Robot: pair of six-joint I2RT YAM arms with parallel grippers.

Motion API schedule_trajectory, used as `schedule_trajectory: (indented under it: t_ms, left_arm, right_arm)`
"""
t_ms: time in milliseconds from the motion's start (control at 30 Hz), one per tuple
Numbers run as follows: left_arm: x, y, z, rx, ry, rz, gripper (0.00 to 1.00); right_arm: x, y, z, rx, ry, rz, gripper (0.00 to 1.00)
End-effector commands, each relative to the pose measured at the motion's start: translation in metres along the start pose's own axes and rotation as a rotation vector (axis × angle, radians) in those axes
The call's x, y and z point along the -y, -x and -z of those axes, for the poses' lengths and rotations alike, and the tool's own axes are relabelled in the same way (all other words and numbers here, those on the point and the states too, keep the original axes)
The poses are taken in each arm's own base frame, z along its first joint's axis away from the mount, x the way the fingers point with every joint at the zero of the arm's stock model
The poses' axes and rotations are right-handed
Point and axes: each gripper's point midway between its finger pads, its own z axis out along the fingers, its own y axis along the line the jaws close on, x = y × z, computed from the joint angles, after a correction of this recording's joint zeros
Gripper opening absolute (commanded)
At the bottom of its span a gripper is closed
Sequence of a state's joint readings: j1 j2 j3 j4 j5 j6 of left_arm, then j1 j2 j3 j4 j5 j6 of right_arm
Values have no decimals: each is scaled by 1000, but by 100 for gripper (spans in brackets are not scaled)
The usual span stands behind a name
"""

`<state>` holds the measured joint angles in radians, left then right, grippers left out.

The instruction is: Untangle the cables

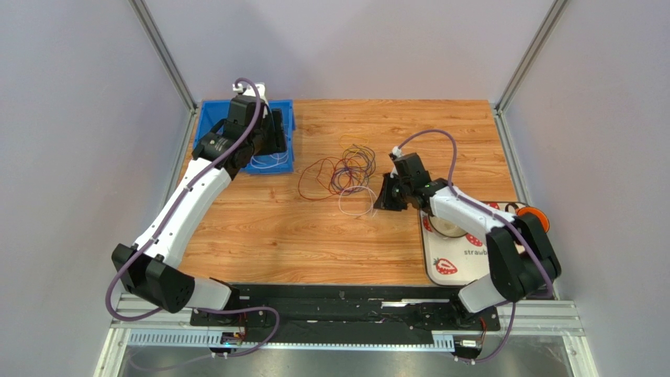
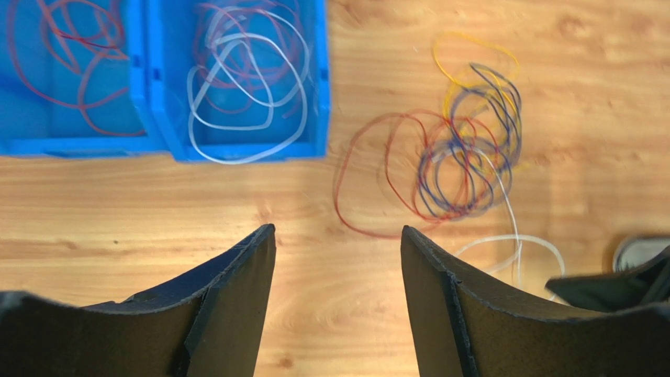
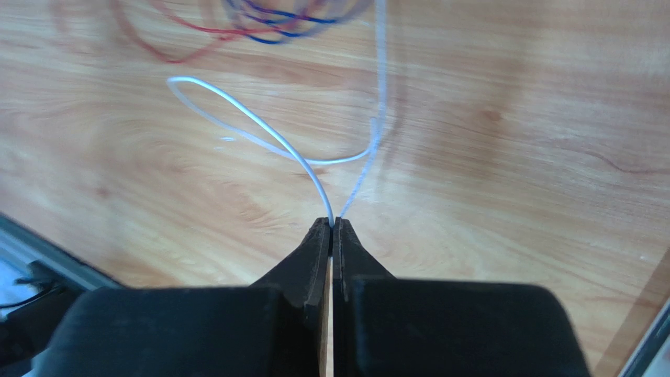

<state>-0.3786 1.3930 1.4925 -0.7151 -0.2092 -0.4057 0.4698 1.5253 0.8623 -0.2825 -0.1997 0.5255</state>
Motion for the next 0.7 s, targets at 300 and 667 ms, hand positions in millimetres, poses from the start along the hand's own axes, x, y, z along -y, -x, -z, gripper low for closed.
schedule_trajectory:
  t_ms: [300,667]
  left_arm:
    - [9,-41,66,-31,-117,-17,65]
    - [-20,-52,115,12,-85,-13,65]
  right_arm:
    - [-192,117,193,384,296,252,0]
    - [-287,104,269,438,586,301,0]
